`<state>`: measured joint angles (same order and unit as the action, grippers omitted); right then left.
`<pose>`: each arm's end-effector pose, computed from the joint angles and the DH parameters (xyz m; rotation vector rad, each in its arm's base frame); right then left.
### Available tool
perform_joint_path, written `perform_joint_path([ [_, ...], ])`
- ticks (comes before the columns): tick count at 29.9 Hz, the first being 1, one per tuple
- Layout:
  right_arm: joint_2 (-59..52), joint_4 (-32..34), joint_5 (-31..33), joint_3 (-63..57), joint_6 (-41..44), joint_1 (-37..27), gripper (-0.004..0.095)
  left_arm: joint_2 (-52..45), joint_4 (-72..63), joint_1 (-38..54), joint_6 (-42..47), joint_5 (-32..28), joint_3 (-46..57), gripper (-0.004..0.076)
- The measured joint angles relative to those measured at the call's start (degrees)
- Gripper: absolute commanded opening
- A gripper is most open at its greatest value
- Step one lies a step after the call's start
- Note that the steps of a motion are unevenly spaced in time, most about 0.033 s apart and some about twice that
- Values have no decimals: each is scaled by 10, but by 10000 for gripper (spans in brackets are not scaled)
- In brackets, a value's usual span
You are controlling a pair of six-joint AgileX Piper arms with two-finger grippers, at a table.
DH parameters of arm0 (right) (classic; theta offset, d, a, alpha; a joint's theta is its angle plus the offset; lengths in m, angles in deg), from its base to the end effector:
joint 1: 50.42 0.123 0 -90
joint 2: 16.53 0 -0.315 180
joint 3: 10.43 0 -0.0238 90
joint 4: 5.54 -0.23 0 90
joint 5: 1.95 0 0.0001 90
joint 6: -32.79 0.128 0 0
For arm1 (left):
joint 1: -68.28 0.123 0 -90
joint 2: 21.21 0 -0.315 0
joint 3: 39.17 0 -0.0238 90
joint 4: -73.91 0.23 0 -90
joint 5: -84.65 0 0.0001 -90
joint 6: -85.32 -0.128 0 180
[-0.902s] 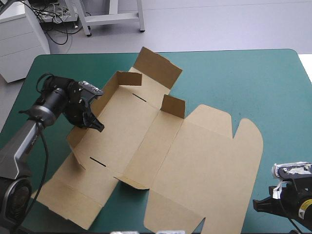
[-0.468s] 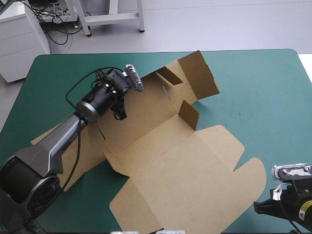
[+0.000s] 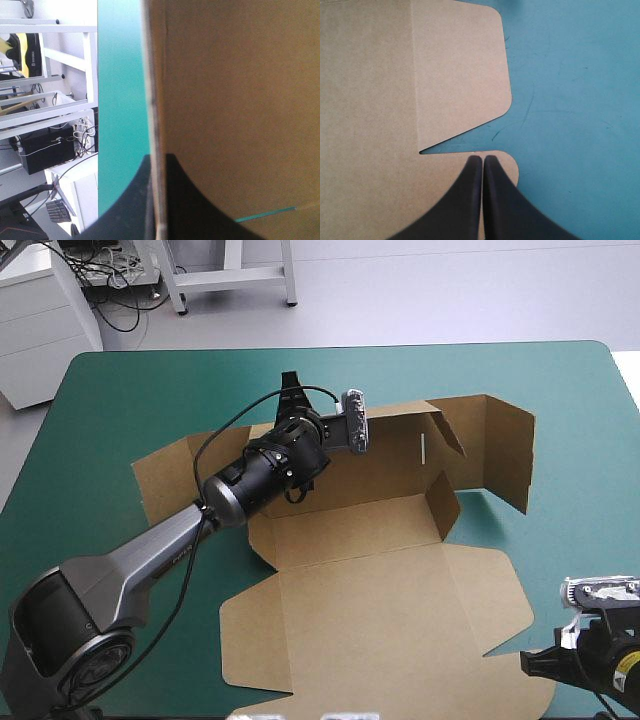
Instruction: Fold the box
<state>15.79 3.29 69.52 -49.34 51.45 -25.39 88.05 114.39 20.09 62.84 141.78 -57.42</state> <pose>0.0269 -0.0080 0.2874 -0.1372 2.4736 0.1237 0.3202 -0.2532 0.3571 1.5840 1.7772 0.6958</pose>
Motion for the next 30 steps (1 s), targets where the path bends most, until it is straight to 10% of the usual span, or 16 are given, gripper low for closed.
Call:
perform_joint_path([
  [15, 0, 4, -5, 0, 29, 0, -8, -12, 39, -49, 12, -55, 34, -33],
  [30, 0, 34, -13, 0, 49, 0, -8, -98, 374, -125, 290, -127, 280, -32],
])
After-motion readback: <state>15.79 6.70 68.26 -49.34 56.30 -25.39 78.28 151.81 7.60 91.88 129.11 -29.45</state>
